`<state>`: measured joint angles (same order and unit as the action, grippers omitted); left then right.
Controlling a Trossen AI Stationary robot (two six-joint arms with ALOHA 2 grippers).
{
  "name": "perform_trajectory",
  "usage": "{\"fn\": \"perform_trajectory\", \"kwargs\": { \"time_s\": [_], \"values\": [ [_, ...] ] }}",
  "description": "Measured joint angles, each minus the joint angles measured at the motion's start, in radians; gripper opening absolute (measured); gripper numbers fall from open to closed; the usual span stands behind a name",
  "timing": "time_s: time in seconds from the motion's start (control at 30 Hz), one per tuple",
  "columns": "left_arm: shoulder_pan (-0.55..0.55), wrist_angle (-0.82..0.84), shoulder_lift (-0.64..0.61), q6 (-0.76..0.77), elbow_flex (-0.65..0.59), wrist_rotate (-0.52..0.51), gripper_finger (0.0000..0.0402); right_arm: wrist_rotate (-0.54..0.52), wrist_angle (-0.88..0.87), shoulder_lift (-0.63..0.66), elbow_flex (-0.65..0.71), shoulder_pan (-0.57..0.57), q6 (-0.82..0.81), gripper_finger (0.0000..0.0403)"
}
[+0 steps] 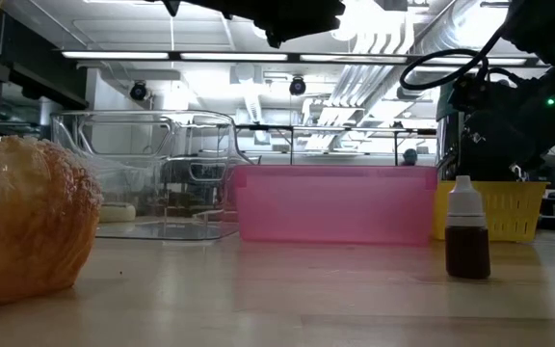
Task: Pick & Place Food Item
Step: Put the black food coloring bottle into the yellow bin
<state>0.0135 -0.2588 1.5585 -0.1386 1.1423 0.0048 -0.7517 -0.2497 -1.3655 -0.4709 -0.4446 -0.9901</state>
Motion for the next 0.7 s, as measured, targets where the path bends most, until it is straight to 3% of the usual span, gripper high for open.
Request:
{"fn": "perform_trajectory", "kwargs": {
  "time_s": [0.33,0.7],
  "values": [
    [0.000,0.004,0.000,0.000,0.000,0.001,0.0171,0.000,0.000,0.000,0.000,0.000,0.014,0.0154],
    [0.000,0.005,0.000,0.004,0.000,0.005,0.0171,-0.034,0.067,0.057,-0.012,0.014,0.212,0.0149]
  ]
}}
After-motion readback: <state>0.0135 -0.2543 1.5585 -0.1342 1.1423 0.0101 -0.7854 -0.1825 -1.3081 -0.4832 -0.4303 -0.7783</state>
